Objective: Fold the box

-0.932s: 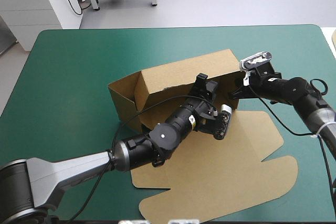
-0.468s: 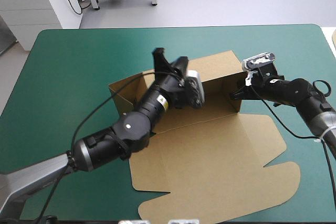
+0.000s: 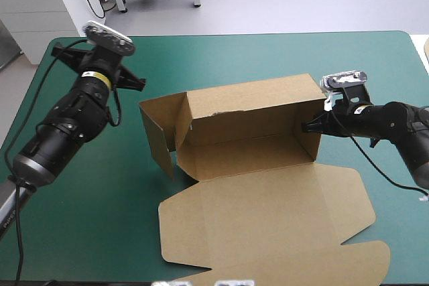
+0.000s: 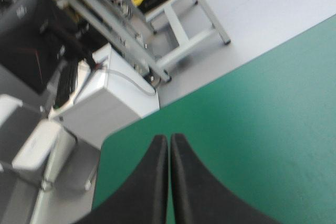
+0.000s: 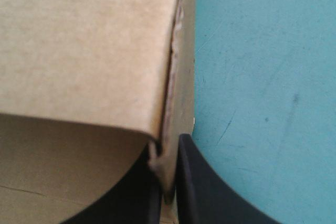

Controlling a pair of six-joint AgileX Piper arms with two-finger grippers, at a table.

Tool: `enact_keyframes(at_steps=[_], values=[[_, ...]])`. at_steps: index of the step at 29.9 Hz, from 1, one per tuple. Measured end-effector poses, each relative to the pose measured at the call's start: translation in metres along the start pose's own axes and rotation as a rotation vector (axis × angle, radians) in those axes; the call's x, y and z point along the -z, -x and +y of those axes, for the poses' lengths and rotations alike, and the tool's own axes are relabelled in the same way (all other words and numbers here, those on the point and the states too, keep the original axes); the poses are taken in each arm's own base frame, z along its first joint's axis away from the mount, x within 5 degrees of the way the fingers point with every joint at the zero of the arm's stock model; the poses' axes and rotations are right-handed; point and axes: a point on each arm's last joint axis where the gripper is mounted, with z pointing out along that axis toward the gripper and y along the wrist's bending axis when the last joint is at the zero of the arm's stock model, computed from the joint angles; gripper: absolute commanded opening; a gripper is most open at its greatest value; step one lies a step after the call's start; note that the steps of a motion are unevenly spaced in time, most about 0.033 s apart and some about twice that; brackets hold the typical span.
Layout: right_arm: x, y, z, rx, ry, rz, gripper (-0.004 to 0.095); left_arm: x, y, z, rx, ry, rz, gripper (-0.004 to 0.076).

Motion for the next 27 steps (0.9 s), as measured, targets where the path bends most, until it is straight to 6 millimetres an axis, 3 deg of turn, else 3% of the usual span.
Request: enact_keyframes(at_steps=[5, 12, 21, 27], values=[[0.01, 0.017, 0.002, -0.05, 0.012, 0.068, -0.0005, -0.011, -0.041, 0.033, 0.155, -0.005, 0.277, 0.0], [-0.014, 0.036, -0.006, -0.109, 0.025, 0.233, -0.0005, -0.007, -0.082, 0.051, 0.363, -0.096, 0.594, 0.0], [-0.062, 0.062, -0.015, -0.089, 0.04, 0.283, 0.0025, 0.001, -0.092, 0.048, 0.391, -0.146, 0.725, -0.0001], [-0.095, 0.079, -0.011, -0.04, 0.034, 0.244, 0.0245, 0.001, -0.092, 0.047, 0.395, -0.151, 0.733, -0.0003]])
